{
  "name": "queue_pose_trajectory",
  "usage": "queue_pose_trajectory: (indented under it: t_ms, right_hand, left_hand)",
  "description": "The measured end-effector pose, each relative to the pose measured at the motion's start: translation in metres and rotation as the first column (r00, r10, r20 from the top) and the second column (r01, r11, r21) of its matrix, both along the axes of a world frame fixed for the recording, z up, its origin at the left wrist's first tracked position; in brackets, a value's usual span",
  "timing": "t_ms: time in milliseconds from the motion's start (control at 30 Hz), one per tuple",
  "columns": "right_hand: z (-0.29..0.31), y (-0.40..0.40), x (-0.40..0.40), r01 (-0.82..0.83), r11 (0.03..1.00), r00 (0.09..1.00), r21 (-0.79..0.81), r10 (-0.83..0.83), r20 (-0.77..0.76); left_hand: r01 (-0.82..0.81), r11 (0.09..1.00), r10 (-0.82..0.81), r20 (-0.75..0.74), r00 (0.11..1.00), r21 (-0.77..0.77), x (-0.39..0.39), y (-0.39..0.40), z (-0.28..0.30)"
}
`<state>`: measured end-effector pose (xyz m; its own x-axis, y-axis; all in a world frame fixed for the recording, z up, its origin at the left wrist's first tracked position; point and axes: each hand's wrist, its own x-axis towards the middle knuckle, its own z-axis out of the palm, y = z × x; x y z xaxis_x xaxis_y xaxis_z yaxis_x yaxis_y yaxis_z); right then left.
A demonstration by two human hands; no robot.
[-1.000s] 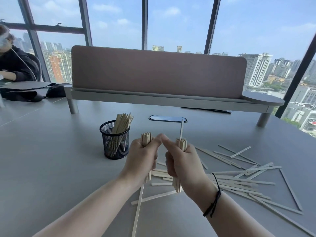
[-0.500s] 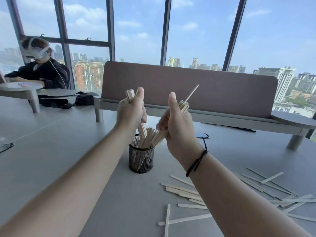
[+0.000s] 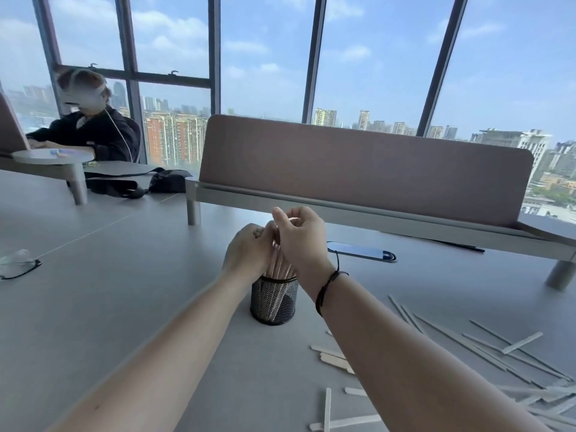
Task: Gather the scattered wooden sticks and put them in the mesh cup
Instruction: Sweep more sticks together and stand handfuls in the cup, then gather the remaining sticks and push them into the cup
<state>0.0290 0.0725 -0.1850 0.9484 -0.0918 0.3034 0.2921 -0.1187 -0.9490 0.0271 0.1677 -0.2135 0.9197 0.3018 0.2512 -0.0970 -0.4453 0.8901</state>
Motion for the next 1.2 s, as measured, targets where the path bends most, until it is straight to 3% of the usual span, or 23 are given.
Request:
queue_pose_trajectory:
  t_ms: [133,200,267,333,400,500,567,633,700,767,833,1000,1067,1200]
  right_hand:
    - [-0.001,-0.004,-0.006,0.024,0.997,0.999,-0.067,-0.021,0.043]
    - [-0.002,-0.007,-0.01,0.011,0.978,0.992,-0.208,0.015,0.127]
    - [-0.006,-0.011,-0.013,-0.003,0.932,0.978,-0.362,0.078,0.194]
    - [-0.008,-0.016,-0.018,0.005,0.922,0.954,-0.387,0.111,0.277]
    - [-0.005,-0.028,-0.028,0.06,0.946,0.907,-0.319,0.082,0.413]
    - [-0.009,-0.057,-0.045,0.128,0.949,0.875,-0.287,0.029,0.484]
    - [-0.023,-0.083,-0.056,0.152,0.926,0.892,-0.346,0.022,0.451]
    - [-0.041,-0.115,-0.068,0.144,0.866,0.933,-0.479,0.043,0.358]
    - [-0.058,-0.148,-0.084,0.09,0.765,0.974,-0.638,0.068,0.218]
    - [-0.07,-0.18,-0.101,0.036,0.658,0.989,-0.752,0.082,0.12]
    - [-0.079,-0.208,-0.117,-0.008,0.553,0.992,-0.833,0.108,0.062]
    - [-0.099,-0.251,-0.143,-0.104,0.307,0.983,-0.946,0.174,-0.051]
    - [-0.106,-0.253,-0.145,-0.108,0.318,0.985,-0.942,0.162,-0.058]
    - [-0.112,-0.244,-0.135,-0.109,0.507,0.984,-0.855,0.178,-0.02]
  left_hand:
    - [-0.025,0.992,0.024,-0.002,1.0,-0.126,-0.001,-0.002,-0.007]
    - [-0.037,0.981,0.042,0.027,0.999,-0.188,-0.008,-0.006,-0.009]
    - [-0.04,0.987,0.055,0.092,0.994,-0.157,-0.015,-0.011,-0.01]
    - [-0.069,0.996,0.079,0.236,0.969,-0.049,-0.027,-0.016,-0.015]
    - [-0.115,0.983,0.036,0.466,0.884,0.142,-0.045,-0.023,-0.021]
    - [-0.037,0.897,-0.266,0.603,0.752,0.441,-0.08,-0.037,-0.035]
    - [0.146,0.747,-0.533,0.453,0.715,0.649,-0.102,-0.044,-0.044]
    - [0.337,0.488,-0.693,0.123,0.71,0.805,-0.116,-0.053,-0.056]
    - [0.51,0.293,-0.705,-0.177,0.687,0.809,-0.12,-0.058,-0.069]
    - [0.603,0.239,-0.706,-0.29,0.646,0.761,-0.12,-0.065,-0.078]
    - [0.622,0.257,-0.687,-0.313,0.656,0.739,-0.121,-0.076,-0.08]
    - [0.519,0.395,-0.532,-0.271,0.802,0.758,-0.112,-0.104,-0.079]
    - [0.445,0.447,-0.487,-0.206,0.849,0.776,-0.106,-0.115,-0.08]
    - [0.293,0.559,-0.389,-0.066,0.919,0.776,-0.092,-0.137,-0.082]
